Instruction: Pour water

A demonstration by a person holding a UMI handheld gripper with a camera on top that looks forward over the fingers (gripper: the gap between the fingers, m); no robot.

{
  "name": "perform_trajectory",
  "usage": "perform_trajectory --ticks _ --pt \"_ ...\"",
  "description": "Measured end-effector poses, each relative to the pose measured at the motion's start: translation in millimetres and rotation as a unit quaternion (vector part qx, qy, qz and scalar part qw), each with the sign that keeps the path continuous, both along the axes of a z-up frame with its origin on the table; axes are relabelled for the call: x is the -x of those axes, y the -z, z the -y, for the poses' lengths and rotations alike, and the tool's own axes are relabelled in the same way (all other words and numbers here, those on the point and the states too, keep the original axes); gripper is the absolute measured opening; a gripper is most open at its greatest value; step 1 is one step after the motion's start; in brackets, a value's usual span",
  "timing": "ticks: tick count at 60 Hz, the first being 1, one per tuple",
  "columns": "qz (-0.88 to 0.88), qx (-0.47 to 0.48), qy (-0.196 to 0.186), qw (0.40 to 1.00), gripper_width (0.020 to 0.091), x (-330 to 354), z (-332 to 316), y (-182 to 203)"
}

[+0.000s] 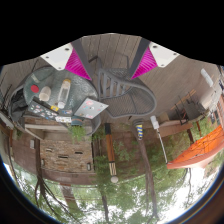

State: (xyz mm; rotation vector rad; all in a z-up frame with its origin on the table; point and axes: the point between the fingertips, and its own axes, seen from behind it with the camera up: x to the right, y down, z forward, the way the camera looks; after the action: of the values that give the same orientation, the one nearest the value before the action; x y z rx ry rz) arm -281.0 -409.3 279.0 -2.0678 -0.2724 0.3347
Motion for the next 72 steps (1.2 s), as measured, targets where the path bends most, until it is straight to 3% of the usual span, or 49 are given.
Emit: perform_trajectory --ticks 12,22,32,48,58,60,61,62,63,68,72 --pt "0.017 -0.008 0.034 0.999 0.0828 -14 -15 14" --pt "0.047 -0.027 0.083 0.995 0.0829 -72 -57 48" --pt "0.068 -0.064 0.126 0.988 0.0824 -139 -138 100" --pt "0.070 -0.083 0.151 0.983 0.0813 -183 -285 201" --pt "0.045 -0.139 0.149 0.978 0.0817 -180 -355 198" --pt "0.047 -0.158 0.143 0.976 0.0763 -179 -364 193" --pt "0.051 -0.163 0.141 0.975 0.0671 -179 -367 193" --pt "0.061 -0.163 0.141 0.974 0.0526 -181 -371 197" --pt "0.072 -0.164 0.144 0.973 0.0477 -180 -374 198" --pt "0.078 -0.190 0.149 0.967 0.0468 -186 -381 192" --pt "0.089 -0.190 0.128 0.969 0.0442 -176 -383 193"
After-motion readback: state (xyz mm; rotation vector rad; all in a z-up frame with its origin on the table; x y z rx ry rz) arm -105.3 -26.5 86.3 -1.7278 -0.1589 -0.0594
